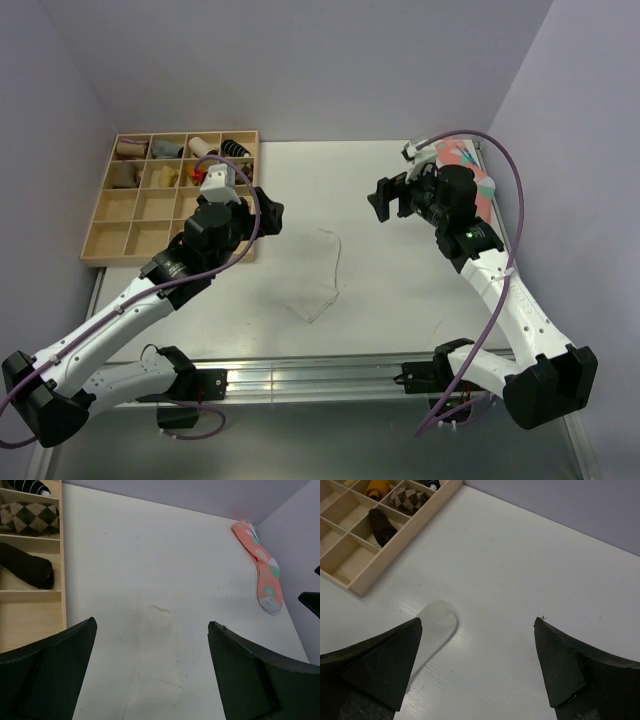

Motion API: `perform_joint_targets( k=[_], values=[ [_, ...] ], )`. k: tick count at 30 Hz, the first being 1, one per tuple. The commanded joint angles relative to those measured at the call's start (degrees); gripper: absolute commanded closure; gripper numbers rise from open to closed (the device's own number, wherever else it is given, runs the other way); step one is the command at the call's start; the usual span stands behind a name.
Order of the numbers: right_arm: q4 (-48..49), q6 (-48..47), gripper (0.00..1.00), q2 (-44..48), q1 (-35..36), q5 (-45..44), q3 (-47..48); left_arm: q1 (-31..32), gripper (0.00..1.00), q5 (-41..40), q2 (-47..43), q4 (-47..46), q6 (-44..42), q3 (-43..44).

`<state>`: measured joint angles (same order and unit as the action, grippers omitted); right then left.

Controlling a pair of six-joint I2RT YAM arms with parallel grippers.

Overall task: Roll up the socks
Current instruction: Roll the sock at the center of the board.

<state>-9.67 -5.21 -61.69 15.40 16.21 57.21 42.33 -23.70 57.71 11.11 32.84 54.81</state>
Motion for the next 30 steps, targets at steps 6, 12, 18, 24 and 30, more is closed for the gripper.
perform_joint_targets(
  k=[6, 12, 18, 24, 30],
  values=[
    [-5.3, -4.2, 0.02, -1.1, 0.1, 3.7, 1.5, -0.4, 0.01, 2.2, -0.7, -3.1, 2.0, -1.3],
    [-9.9, -8.4, 0.15, -3.3, 8.1, 0.9, -1.6, -0.5, 0.01, 1.6, -3.9, -4.3, 5.7, -8.0],
    [-9.7, -8.9, 0.28, -6.9, 19.5, -4.0, -6.8, -0.5, 0.02, 1.6, -8.3, -5.9, 9.6, -15.7],
    [-10.4, -8.1, 0.43, -14.1, 30.3, -7.3, -6.9, -0.6, 0.03, 0.2, -12.5, -4.0, 13.9, -20.6],
    [-9.1, -5.7, 0.48, -20.1, 40.4, -11.6, -5.0, -0.6, 0.03, -5.2, -17.9, -0.3, 19.1, -23.0]
  ],
)
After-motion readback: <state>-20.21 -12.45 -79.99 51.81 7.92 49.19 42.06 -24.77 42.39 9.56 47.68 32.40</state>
